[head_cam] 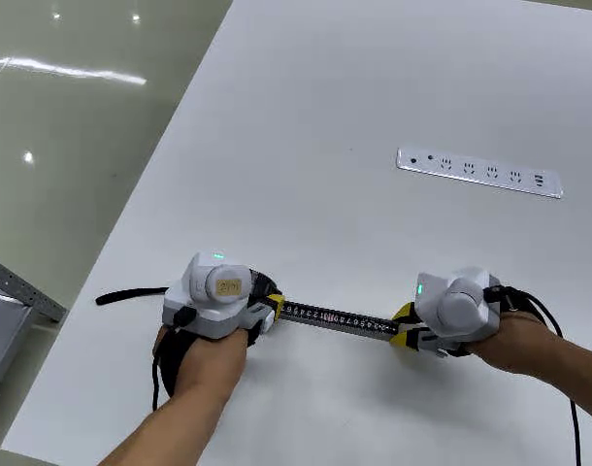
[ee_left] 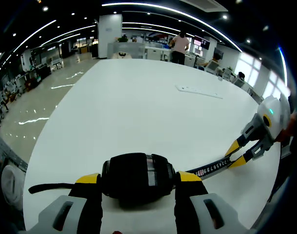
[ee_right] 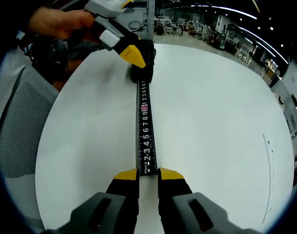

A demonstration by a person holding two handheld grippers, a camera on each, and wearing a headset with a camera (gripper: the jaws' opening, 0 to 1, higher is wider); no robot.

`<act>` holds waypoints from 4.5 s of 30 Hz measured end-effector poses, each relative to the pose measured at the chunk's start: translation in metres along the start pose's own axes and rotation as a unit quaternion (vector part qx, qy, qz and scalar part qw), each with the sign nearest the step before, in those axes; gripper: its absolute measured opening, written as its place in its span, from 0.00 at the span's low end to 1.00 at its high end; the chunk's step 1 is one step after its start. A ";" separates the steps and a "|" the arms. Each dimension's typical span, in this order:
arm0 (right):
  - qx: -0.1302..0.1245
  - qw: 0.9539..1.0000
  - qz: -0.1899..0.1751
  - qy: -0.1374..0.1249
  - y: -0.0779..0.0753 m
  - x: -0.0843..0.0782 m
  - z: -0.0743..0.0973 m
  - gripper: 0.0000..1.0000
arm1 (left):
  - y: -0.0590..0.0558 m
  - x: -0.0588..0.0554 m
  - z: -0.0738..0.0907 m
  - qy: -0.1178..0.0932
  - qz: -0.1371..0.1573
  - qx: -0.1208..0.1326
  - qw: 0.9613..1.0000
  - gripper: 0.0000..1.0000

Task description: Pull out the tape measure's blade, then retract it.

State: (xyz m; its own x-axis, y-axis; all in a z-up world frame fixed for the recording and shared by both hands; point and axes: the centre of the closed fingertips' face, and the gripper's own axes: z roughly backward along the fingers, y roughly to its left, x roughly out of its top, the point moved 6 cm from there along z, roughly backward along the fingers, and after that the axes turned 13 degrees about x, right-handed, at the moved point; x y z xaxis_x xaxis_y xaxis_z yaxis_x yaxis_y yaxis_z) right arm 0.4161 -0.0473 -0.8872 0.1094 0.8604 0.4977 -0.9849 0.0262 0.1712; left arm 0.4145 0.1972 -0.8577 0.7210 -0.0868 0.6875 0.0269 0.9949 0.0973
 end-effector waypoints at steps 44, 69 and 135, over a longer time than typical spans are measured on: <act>0.012 0.999 -0.012 -0.039 -0.003 0.041 -0.026 0.12 | 0.001 0.000 -0.002 -0.002 -0.005 -0.002 1.000 0.56; 0.011 0.998 -0.013 -0.057 -0.004 0.064 -0.040 0.12 | 0.001 0.000 -0.001 -0.002 -0.007 -0.004 1.000 0.56; -0.017 0.997 0.006 -0.071 -0.007 0.114 -0.073 0.12 | 0.001 -0.001 -0.001 -0.010 -0.012 -0.009 1.000 0.56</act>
State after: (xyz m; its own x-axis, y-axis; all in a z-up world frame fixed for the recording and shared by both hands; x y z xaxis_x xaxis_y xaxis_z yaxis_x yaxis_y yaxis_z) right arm 0.4259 0.0879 -0.8931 0.1140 0.7797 0.6157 -0.9898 0.0361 0.1375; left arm 0.4142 0.1985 -0.8593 0.7053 -0.1117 0.7001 0.0573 0.9933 0.1007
